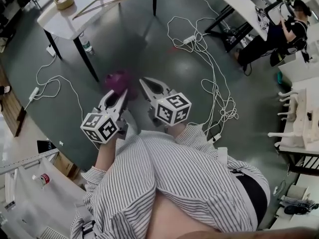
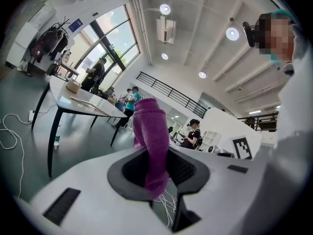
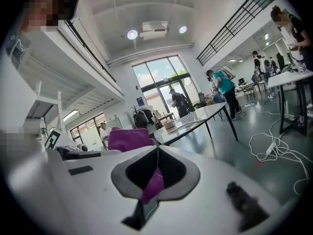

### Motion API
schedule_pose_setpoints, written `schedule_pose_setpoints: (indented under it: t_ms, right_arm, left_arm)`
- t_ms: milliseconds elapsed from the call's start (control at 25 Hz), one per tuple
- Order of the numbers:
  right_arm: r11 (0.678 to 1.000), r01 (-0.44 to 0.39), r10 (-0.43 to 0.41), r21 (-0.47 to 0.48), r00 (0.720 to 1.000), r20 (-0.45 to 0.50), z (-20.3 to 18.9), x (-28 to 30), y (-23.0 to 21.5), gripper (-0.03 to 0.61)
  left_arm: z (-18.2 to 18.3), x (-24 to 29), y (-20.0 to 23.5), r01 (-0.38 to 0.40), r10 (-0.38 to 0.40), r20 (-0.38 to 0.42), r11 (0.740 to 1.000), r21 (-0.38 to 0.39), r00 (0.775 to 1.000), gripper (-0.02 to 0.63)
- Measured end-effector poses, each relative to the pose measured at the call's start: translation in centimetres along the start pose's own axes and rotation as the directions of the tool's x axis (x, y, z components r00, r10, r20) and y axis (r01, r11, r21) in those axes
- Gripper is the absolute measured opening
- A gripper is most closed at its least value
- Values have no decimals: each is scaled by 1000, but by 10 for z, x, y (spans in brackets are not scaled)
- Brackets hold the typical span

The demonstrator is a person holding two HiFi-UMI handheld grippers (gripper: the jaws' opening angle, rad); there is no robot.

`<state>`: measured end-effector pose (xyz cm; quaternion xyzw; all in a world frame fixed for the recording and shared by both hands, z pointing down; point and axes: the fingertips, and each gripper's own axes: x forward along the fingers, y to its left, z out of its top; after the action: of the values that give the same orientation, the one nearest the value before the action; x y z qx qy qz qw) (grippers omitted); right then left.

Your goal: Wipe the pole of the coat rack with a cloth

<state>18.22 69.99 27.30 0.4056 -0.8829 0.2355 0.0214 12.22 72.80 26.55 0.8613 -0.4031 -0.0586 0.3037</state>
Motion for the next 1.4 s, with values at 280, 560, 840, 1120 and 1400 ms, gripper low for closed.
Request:
schedule_pose_setpoints:
  t_ms: [280, 560, 840, 1120, 1400]
  right_arm:
    - [996, 46, -45, -70, 999, 19, 55, 108, -34, 17]
    - [982, 106, -104, -157, 994, 21, 99, 215, -58, 17]
    - [978, 183, -183, -101, 983, 4, 106, 262, -91, 17]
    - [976, 195, -200, -99, 979, -41, 99, 289, -114, 17]
    - [977, 191, -197, -90, 979, -61, 118, 349, -160, 17]
  left_arm:
    - [81, 49, 81, 27, -27, 4, 1000, 5, 1000, 97]
    - [153, 102, 157, 59, -59, -8, 998, 37, 998, 97]
    - [174, 132, 211, 61, -60, -61, 998, 22, 996, 97]
    - [172, 156, 238, 66, -69, -82, 997, -39, 994, 97]
    - [200, 204, 285, 35, -37, -67, 999, -23, 997, 97]
